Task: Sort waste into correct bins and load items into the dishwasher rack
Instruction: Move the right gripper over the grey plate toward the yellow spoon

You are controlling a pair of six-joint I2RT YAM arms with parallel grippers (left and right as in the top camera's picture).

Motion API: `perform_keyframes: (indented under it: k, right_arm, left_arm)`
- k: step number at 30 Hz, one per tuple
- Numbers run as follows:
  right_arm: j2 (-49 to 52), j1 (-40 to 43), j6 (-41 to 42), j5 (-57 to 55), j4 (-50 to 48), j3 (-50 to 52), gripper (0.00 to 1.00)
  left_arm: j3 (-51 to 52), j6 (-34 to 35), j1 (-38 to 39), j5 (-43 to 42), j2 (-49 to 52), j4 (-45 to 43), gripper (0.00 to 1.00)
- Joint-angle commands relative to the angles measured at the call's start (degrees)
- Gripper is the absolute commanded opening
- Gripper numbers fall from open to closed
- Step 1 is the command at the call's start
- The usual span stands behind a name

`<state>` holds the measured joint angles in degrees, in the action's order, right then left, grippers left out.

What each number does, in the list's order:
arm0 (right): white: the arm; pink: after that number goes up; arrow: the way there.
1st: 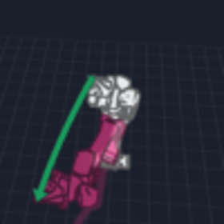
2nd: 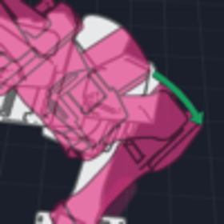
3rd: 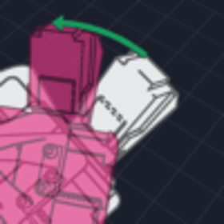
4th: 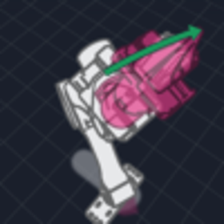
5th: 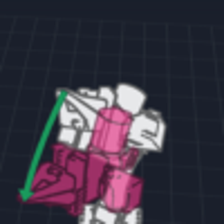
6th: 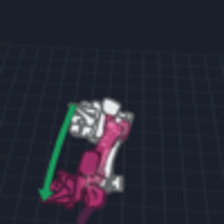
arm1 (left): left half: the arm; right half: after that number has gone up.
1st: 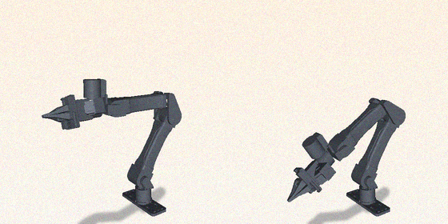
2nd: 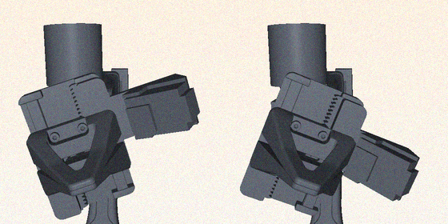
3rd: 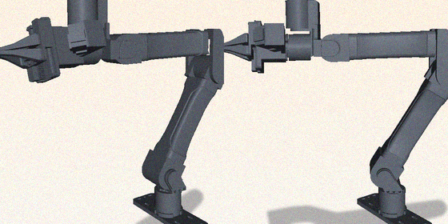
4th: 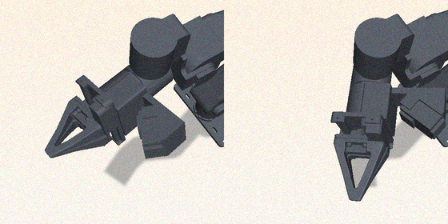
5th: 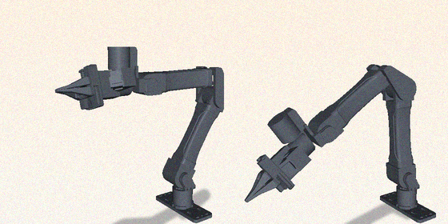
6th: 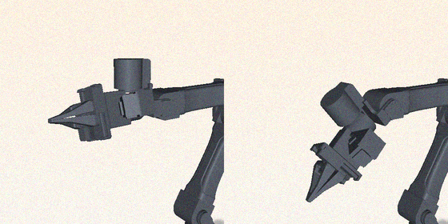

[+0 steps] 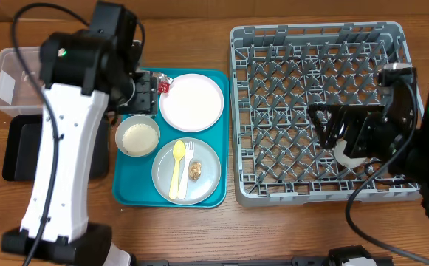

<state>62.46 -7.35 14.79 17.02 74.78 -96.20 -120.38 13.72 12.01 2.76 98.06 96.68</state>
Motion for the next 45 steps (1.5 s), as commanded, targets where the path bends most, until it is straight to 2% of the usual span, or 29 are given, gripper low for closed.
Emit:
perform_keyframes:
  k: [1,4,8,13,15,16,18,22,24,26,29,32,34,37,38,39,41,43,45]
  right_arm:
    - [2.0,-0.5,6.5,-7.6,0.4,-0.2,1.00]
    - [5.3,-0.5,6.5,-5.0,2.5,-0.2,1.00]
    - [11.5,-0.5,6.2,-2.5,7.9,-0.2,1.00]
    - [15.1,-2.2,3.6,-1.7,9.6,-0.2,1.00]
    - [15.0,-3.9,2.8,-1.8,9.4,-0.2,1.00]
    - [14.7,-6.0,2.8,-2.4,9.5,-0.2,1.00]
    - [13.7,-9.9,2.8,-4.3,9.7,-0.2,1.00]
    - [10.9,-20.6,7.9,-16.4,9.6,-0.2,1.00]
    - [9.3,-29.6,17.3,-31.8,11.2,-0.2,1.00]
    - [8.9,-31.6,21.0,-34.7,12.0,-0.2,1.00]
    - [9.0,-31.1,23.2,-35.3,11.7,0.8,1.00]
    - [9.1,-29.5,24.1,-35.2,10.4,2.3,1.00]
    - [9.6,-27.1,24.1,-35.1,10.1,2.3,1.00]
    - [10.0,-23.1,23.7,-32.7,9.3,2.3,1.00]
    - [10.4,-19.9,20.4,-27.9,8.3,2.3,1.00]
    - [10.8,-18.3,17.9,-25.1,7.9,2.3,1.00]
    - [11.6,-15.0,14.4,-20.1,7.5,2.3,1.00]
    - [13.1,-10.6,11.2,-15.2,7.9,2.3,1.00]
    - [15.0,-6.4,7.2,-9.3,8.2,2.3,1.00]
  left_arm:
    - [0.0,2.2,0.0,1.2,0.0,0.0,0.77]
    - [1.4,2.2,0.0,-2.0,1.4,-0.1,0.75]
    - [8.4,2.2,0.0,-5.9,1.9,-2.2,0.70]
    - [17.7,2.2,0.0,-7.5,1.9,-4.9,0.67]
    - [21.0,2.1,0.1,-8.9,1.9,-5.2,0.62]
    - [24.8,2.2,0.4,-9.5,1.9,-5.3,0.53]
    - [28.2,2.2,1.2,-9.9,1.5,-5.3,0.52]
    - [32.6,2.2,3.1,-9.7,-0.8,-7.4,0.50]
    - [34.8,4.7,4.2,-5.2,-6.0,-9.2,0.51]
    - [35.6,6.0,4.2,-2.2,-9.4,-9.7,0.52]
    - [37.4,7.4,4.1,0.3,-16.4,-12.5,0.58]
    - [40.0,7.3,4.0,0.2,-20.5,-16.5,0.78]
    - [42.6,6.6,4.0,-1.0,-21.1,-18.9,0.82]
    - [45.6,6.1,4.0,-2.8,-20.1,-20.5,0.80]
    - [47.2,5.5,4.0,-3.9,-19.4,-22.0,0.74]
    - [47.3,5.6,4.0,-3.9,-19.0,-22.6,0.74]
    - [47.3,5.6,4.0,-3.9,-18.8,-23.9,0.76]
    - [47.3,5.0,4.0,-3.9,-18.8,-25.4,0.83]
    - [47.3,3.7,4.0,-3.9,-18.7,-26.1,0.83]
